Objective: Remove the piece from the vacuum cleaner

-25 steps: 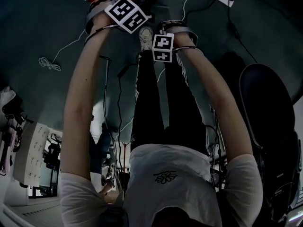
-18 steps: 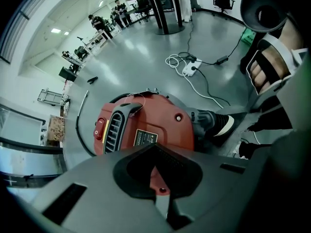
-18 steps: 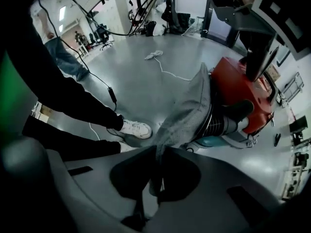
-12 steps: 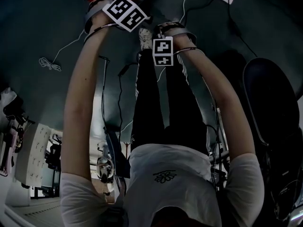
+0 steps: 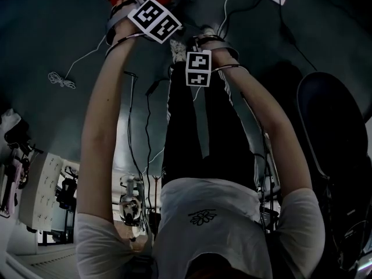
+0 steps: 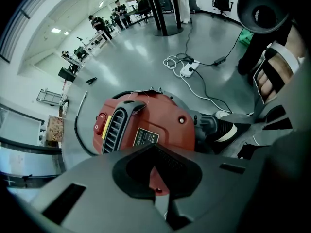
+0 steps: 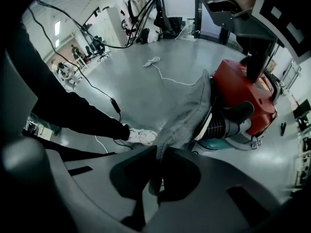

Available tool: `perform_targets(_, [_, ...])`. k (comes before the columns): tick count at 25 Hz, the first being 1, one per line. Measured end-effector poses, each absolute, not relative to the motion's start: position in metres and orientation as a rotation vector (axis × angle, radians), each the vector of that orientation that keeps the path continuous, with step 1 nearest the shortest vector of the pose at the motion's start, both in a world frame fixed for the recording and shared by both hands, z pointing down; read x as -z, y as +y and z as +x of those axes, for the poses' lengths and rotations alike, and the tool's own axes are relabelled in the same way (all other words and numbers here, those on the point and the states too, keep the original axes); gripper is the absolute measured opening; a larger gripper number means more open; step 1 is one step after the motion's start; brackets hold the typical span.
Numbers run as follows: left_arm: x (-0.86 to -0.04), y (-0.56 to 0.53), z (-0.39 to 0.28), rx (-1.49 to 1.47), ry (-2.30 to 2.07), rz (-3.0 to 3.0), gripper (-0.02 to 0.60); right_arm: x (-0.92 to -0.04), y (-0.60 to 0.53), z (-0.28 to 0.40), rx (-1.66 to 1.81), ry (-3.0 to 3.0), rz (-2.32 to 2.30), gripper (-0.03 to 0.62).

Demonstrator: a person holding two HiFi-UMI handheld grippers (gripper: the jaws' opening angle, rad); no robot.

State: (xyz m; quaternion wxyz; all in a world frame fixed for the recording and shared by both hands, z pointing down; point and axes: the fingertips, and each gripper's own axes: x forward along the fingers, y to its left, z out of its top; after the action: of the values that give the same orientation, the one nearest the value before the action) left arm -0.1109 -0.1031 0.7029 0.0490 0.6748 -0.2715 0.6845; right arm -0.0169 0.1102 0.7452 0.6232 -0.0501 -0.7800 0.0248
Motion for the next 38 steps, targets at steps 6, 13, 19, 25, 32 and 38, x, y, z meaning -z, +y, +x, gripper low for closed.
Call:
perform_targets(6, [-0.703, -0.107, -0.109, -2.075, -0.846, 2.071, -0.009, -0.726, 0.183, -0.030, -0.080, -1.803, -0.474, 0.023])
perform_targets(13, [-0.703, -0.114, -0.111, -1.981, -0.913, 2.071, -0.009, -0.727, 0.219, -0.028, -0.365, -1.840, -0.235, 0.023])
perform_targets(19, [-0.708, -0.122, -0.111, -1.929, -0.899, 1.979, -0.009, -0.711, 0.129, -0.005, -0.364, -1.824, 0.024, 0.023])
perform_targets(25, [-0.625, -0.112, -0.101, -1.127, -1.138, 1.828, -0.008, -0.634, 0.063, 0.019, -0.283, -1.844, 0.218, 0.023])
perform_targets(32, [-0.404, -0.145, -0.100, -0.620, -1.436, 2.031, -0.008, -0.454, -0.062, 0.015, -0.085, -1.970, 0.671, 0.023])
perform_targets(38, [-0.170, -0.119, -0.105, -0.174, -1.752, 2.267, -0.008, -0.252, -0.108, 0.038, -0.130, -2.188, 1.184, 0.025])
